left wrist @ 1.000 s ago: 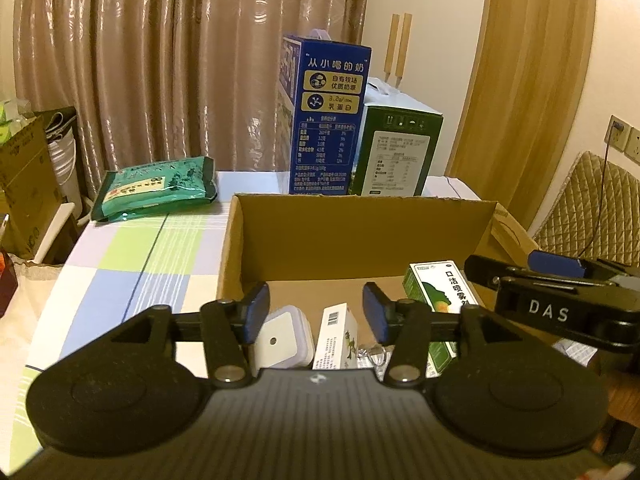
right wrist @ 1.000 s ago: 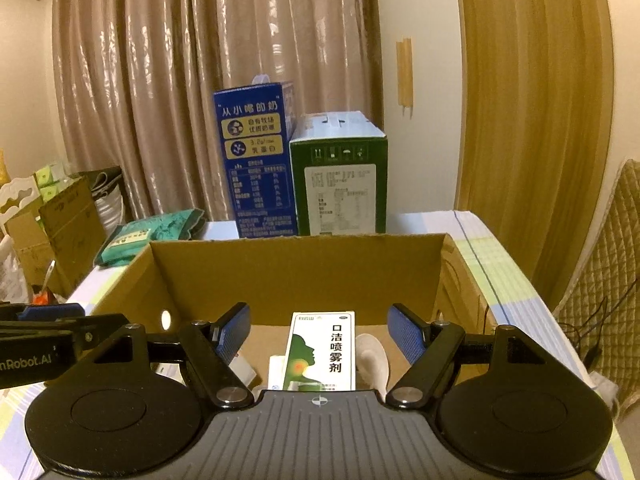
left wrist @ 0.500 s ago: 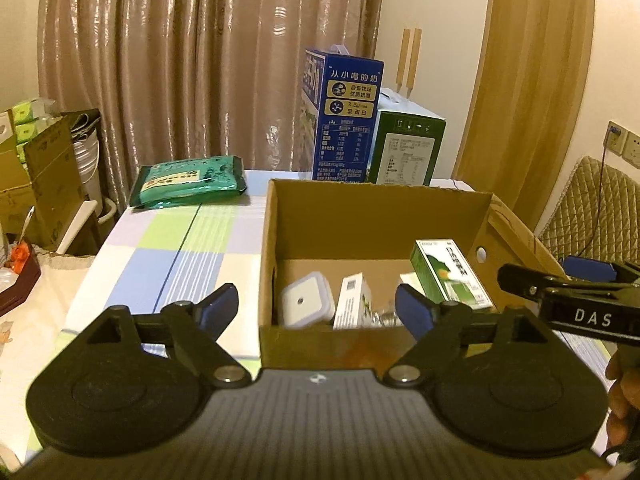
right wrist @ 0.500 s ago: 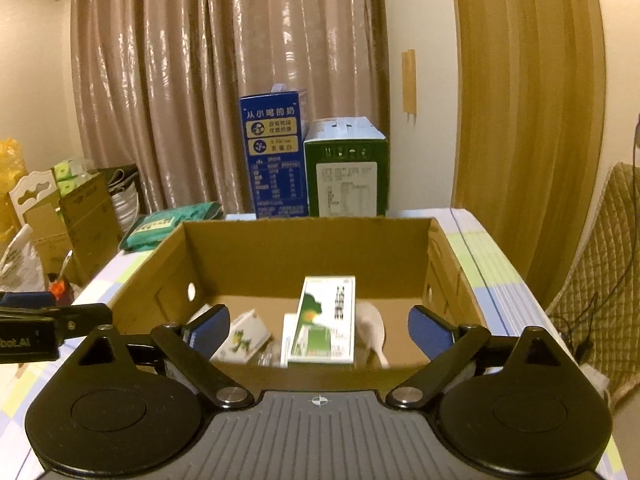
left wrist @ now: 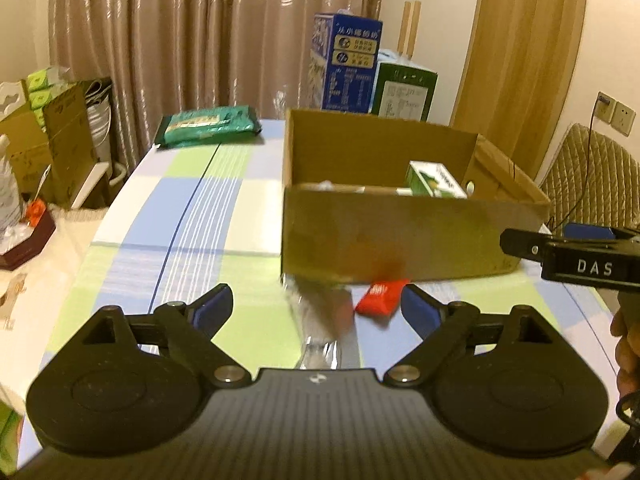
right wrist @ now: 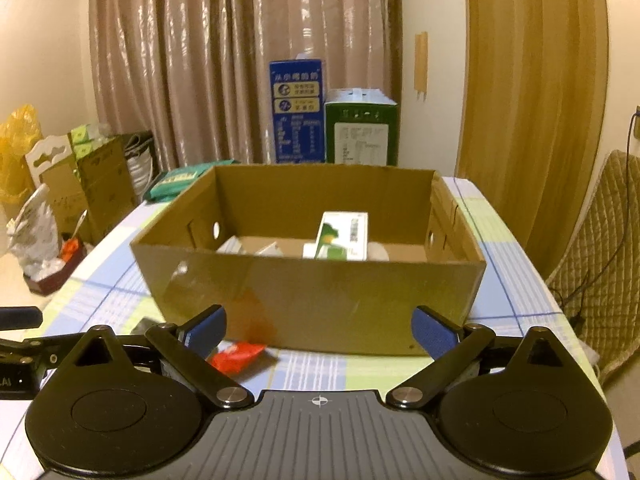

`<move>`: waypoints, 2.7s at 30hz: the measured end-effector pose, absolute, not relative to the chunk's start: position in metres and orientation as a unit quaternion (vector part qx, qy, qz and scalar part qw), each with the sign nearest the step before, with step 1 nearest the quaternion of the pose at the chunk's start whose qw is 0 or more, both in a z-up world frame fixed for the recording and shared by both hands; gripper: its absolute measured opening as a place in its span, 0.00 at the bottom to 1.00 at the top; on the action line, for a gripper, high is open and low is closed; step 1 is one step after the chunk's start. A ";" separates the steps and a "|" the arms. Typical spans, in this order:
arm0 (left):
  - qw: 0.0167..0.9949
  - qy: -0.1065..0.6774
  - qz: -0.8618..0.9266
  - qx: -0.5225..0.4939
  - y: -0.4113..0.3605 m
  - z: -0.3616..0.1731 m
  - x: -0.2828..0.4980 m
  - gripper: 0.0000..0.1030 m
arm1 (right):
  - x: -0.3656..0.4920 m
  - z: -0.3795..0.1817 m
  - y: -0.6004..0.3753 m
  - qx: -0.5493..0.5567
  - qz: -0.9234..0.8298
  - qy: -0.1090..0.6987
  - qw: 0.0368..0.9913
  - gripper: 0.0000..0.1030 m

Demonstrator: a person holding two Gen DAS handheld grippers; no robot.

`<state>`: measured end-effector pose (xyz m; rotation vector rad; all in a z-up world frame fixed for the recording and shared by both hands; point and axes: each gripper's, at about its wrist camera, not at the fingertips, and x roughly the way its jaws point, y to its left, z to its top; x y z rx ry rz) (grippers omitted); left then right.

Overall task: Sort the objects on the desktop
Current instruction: 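Move both tools back toward the foil bag and red packet, then grasp the silver foil bag with the left gripper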

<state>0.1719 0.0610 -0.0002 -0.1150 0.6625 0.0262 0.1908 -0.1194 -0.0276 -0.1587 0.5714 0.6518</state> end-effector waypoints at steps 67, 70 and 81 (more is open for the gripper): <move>0.871 0.484 -0.079 0.020 0.055 -0.087 0.228 0.39 | 0.186 -0.104 -0.093 -0.128 0.355 0.391 0.840 0.95; 0.870 0.488 -0.068 0.012 0.067 -0.081 0.220 0.38 | 0.193 -0.103 -0.080 -0.112 0.368 0.393 0.835 0.95; 0.867 0.496 -0.043 0.011 0.089 -0.081 0.207 0.40 | 0.231 -0.112 -0.032 -0.056 0.369 0.405 0.835 0.88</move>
